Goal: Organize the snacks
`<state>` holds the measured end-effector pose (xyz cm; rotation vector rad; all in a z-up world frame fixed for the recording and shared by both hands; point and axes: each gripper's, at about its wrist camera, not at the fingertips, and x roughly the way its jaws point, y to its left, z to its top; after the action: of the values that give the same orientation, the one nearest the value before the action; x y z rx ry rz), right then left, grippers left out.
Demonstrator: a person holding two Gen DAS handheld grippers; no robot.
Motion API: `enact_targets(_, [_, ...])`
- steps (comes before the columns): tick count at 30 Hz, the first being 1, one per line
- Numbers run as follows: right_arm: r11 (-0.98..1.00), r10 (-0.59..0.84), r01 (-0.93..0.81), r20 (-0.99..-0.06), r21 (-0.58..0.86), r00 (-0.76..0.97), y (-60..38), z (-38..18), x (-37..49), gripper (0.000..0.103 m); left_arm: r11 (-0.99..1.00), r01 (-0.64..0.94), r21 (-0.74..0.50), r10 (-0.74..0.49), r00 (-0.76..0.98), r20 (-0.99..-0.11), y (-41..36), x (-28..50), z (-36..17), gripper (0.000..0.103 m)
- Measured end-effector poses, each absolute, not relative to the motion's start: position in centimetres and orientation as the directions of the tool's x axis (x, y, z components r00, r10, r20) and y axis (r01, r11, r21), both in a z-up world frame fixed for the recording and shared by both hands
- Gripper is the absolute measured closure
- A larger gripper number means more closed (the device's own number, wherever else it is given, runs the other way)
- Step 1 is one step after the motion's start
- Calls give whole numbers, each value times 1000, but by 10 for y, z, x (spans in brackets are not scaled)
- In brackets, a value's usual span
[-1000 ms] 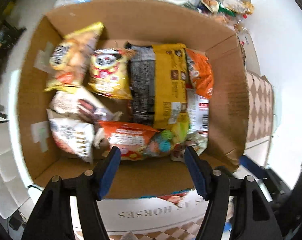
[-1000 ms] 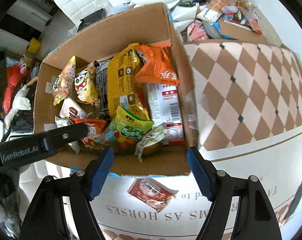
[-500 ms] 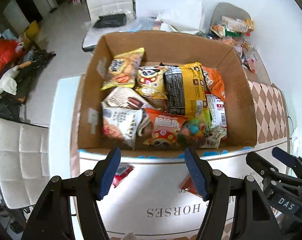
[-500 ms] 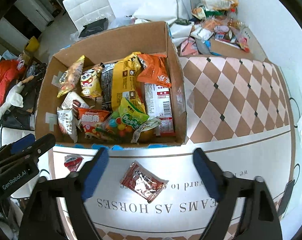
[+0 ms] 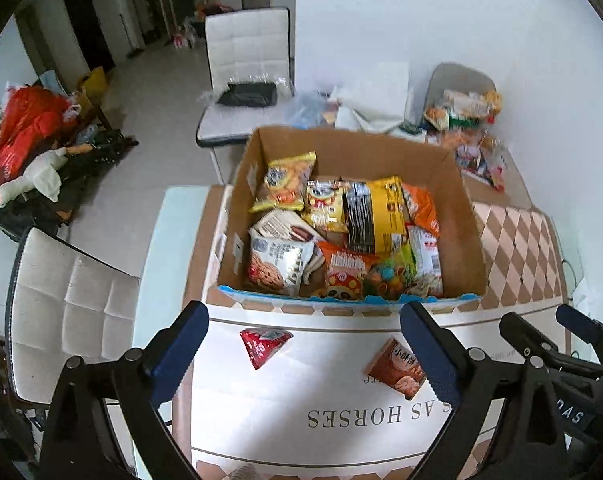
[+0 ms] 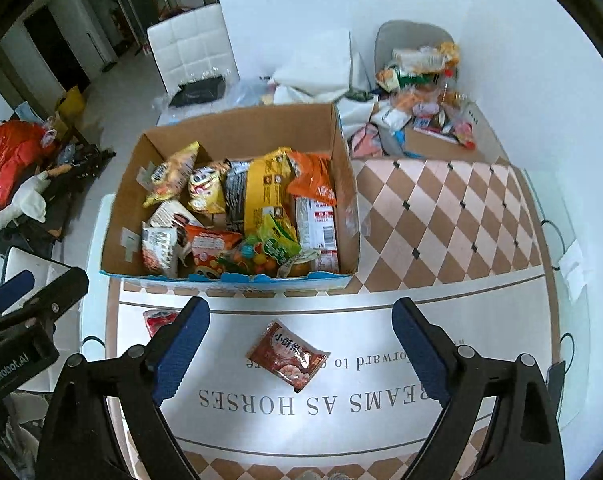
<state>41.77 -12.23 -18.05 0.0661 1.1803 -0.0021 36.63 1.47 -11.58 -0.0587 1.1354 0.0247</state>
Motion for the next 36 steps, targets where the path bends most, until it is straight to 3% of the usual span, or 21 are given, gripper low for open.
enact_targets(9, [997,52,29,-892,73,450,-118,-141,384,7,999,-29,-27,-9,502,-865,11,337,-77,5])
enact_targets(21, [993,85,38,-884,115,459,-122,-124,357,6,998,-45,-36,-9,489,-872,12,314,-77,5])
enact_targets(27, [987,103,83,-940,137,325,-137,-186,372,5,994,-108,-13,33,413,-910,33,314,-119,5])
enact_targets(32, [968,138,186,-977,168,166,-152,-277,392,5,984,-177,1,55,299,-953,61,320,-176,5])
enact_targets(36, [988,129,81,-990,134,62,-136,-339,405,6,980,-192,46,87,211,-974,79,324,-222,5])
